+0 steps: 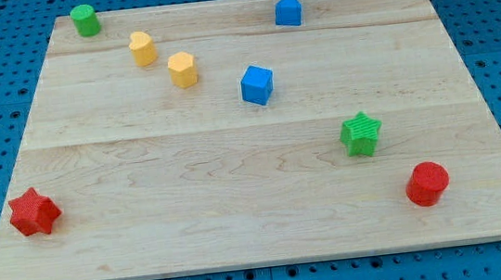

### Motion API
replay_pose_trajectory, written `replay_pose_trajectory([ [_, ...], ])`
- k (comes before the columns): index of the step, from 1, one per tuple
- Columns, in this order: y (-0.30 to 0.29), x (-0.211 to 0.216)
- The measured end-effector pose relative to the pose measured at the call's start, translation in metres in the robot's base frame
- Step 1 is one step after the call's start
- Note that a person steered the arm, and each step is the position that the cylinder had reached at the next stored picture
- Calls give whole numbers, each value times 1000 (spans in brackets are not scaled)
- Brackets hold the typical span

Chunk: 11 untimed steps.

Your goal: Move the blue triangle into the blue cube to the center

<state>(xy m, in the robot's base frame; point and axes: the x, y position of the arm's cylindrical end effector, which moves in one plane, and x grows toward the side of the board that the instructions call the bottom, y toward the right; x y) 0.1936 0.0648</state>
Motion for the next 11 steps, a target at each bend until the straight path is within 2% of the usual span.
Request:
replay_pose_trajectory([
  [1,-10,49],
  [2,4,77],
  [3,7,28],
  [4,28,9],
  [5,59,46],
  [6,34,71],
  [7,16,78],
  [9,-33,141],
  [10,-3,117],
  [11,-42,62],
])
